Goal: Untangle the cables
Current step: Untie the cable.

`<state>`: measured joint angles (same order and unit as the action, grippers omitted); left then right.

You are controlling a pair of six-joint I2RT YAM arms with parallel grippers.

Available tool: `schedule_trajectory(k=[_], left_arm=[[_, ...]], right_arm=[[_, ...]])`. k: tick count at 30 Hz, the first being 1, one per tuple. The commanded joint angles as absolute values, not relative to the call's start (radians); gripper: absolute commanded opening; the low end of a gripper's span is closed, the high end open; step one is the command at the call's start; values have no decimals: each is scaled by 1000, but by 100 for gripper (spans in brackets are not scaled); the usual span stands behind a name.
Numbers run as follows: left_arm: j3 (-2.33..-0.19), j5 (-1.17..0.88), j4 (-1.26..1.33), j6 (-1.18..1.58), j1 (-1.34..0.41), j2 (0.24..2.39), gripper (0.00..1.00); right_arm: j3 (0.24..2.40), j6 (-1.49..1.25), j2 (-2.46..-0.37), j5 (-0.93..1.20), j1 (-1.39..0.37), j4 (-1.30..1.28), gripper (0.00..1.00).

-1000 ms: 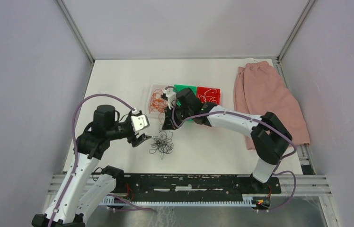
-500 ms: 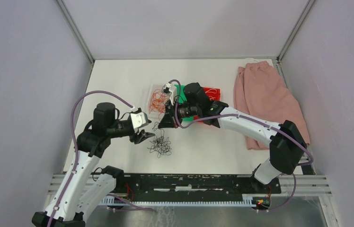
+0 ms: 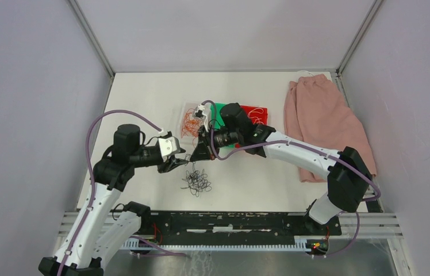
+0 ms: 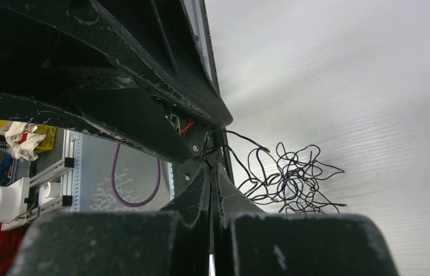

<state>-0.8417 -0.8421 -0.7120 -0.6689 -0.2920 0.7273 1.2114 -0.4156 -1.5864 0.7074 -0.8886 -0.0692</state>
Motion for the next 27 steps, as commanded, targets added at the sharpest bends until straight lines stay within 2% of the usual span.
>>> schedule_trajectory(k=[1,6,10,16,22,27], left_arm=[[-845,-893,-649,-621,-288,733,46],[-830,-879,-648,-626,-289,743,41],[-811,-787,-607,-626,-288,722,23],[-745,-670,-412,-512,-288,635,6],[-718,-676,-353,-443,-289,574,6],[-741,-809,-538,-542,-289,574,24]], right_arm=[[1264,-417,-1566,741,-904,-47,0],[1269,-411,-1558,737,-907,-64,0],[1261,-409,-1543,734,-907,-76,0],[1256,-430,-1542,746,-907,-69,0],[1252,-462,-1541,760,-907,-41,0],[1258,-487,-1533,774,-905,-22,0]])
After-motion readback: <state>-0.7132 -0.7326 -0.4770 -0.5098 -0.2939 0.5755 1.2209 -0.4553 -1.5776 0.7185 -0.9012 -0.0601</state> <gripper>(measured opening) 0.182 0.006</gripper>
